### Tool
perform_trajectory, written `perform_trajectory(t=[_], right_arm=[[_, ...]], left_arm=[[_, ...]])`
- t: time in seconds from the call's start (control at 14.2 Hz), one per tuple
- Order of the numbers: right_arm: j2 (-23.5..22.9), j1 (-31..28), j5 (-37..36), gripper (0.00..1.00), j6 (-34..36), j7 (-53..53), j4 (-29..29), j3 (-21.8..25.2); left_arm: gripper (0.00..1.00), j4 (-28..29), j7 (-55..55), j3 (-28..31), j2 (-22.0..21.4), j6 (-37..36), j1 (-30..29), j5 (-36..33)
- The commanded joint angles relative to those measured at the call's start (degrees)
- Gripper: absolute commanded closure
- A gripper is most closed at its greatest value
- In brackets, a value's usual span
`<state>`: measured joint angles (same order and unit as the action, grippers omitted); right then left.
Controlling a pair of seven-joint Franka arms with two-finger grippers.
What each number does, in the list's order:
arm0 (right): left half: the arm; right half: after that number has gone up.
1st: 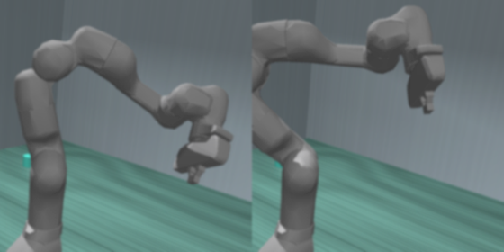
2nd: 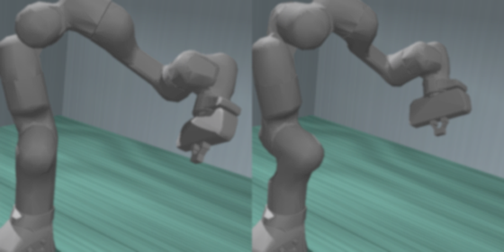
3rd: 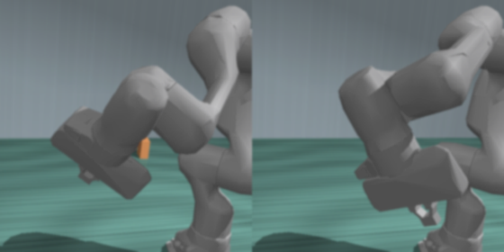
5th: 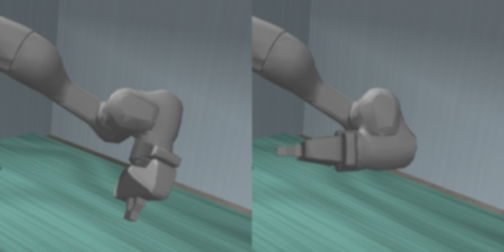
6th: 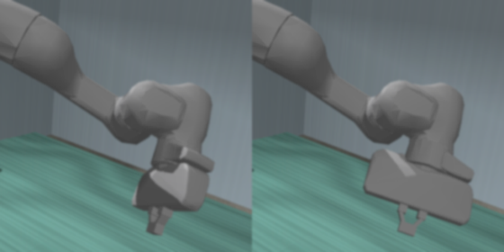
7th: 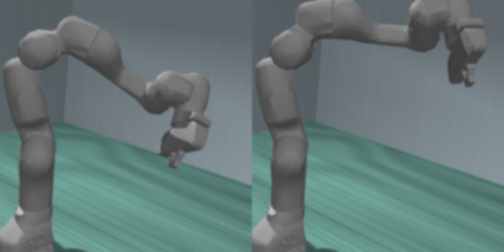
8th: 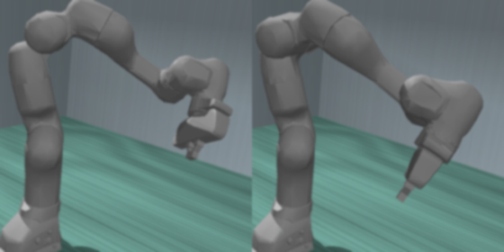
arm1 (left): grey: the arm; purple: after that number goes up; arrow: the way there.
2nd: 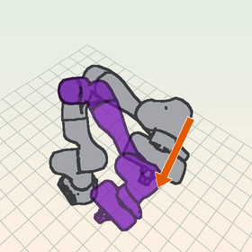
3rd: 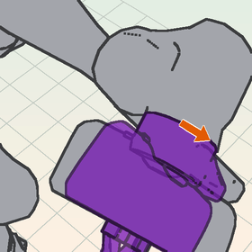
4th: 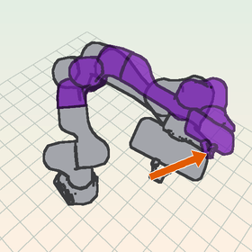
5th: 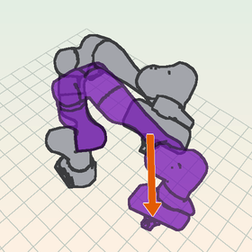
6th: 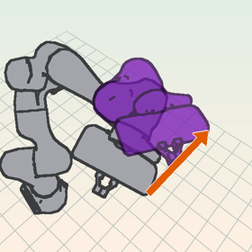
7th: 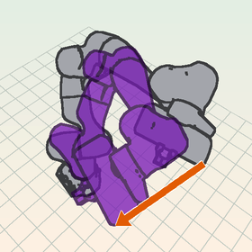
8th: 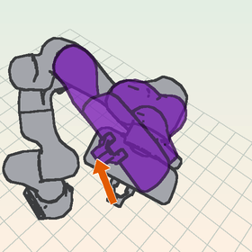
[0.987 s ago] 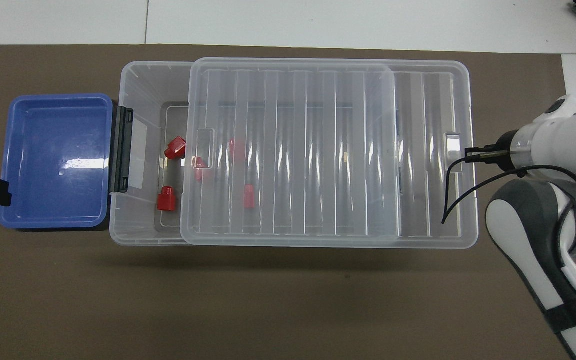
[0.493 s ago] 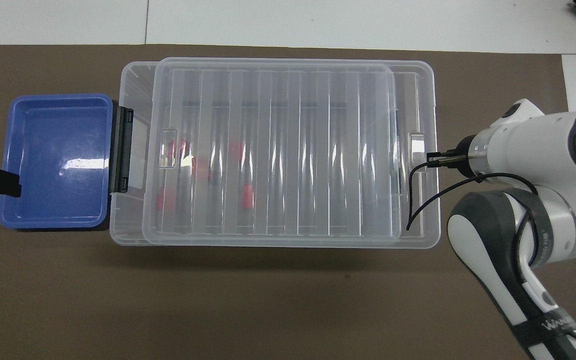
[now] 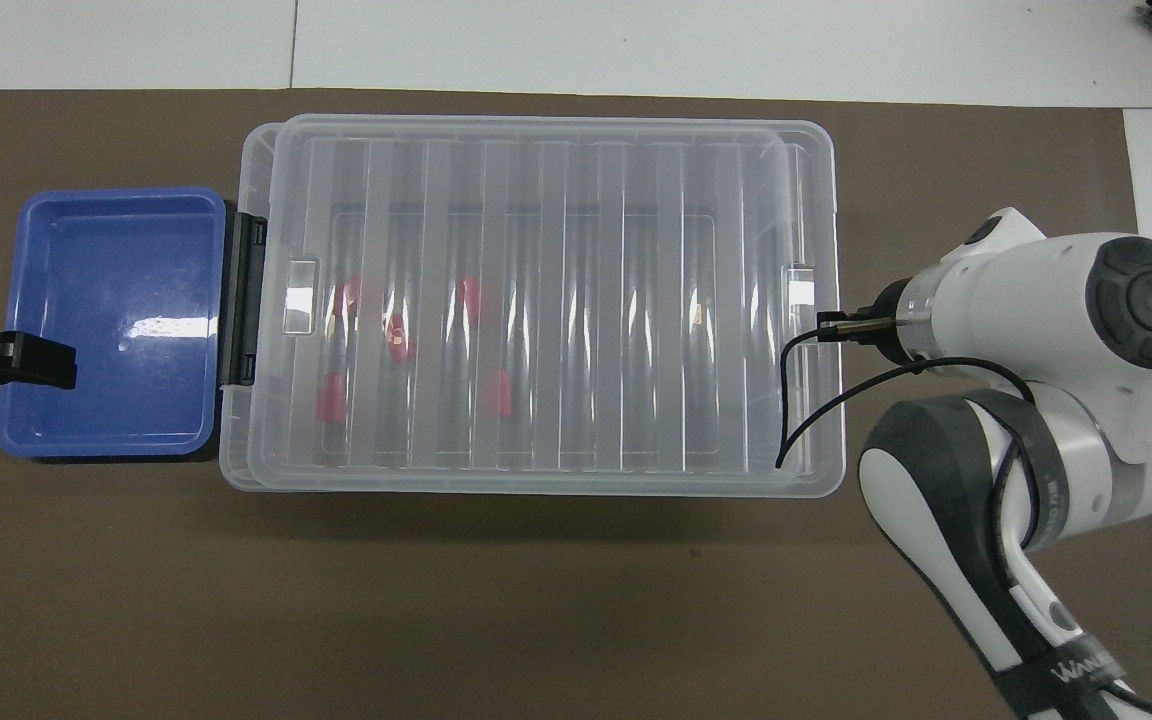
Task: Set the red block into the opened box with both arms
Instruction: 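Slide the clear lid closed over the box with the right gripper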
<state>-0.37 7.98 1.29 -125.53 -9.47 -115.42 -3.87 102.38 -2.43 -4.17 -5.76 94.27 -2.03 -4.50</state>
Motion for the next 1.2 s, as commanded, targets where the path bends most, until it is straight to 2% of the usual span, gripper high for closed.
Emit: perform_trajectory(t=[0.0, 0.21, 0.63, 0.99, 1.06, 1.13], right_arm=[[1.1, 1.2, 1.3, 1.00, 0.4, -1.2, -0.8, -0.2], [1.1, 1.2, 1.3, 1.00, 0.2, -1.2, -0.8, -0.2], [2.1, 0.4, 1.3, 1.00, 1.6, -3.2, -0.2, 0.0], [5.1, -5.4, 0.2, 1.00, 12.0, -4.2, -0.3, 0.4], [5.5, -7.3, 0.1, 0.89, 12.7, -4.2, -0.3, 0.4], [5.6, -8.4, 0.1, 0.34, 12.8, -4.1, -0.2, 0.4]], left_arm=[[0.00, 2.2, 0.1, 0.5, -1.9, 0.4, 3.7, 0.4], [0.00, 2.3, 0.1, 0.5, -2.0, 0.6, 6.3, 0.4], [0.00, 2.6, -0.6, 0.9, -2.0, 1.6, 2.8, 0.4], [0.00, 3.3, -0.3, 1.0, -2.1, 3.8, 2.6, 0.4], [0.00, 3.3, -0.4, 1.0, -2.1, 3.7, 2.6, 0.4], [0.00, 3.1, -0.4, 1.0, -2.1, 3.6, 2.6, 0.4]])
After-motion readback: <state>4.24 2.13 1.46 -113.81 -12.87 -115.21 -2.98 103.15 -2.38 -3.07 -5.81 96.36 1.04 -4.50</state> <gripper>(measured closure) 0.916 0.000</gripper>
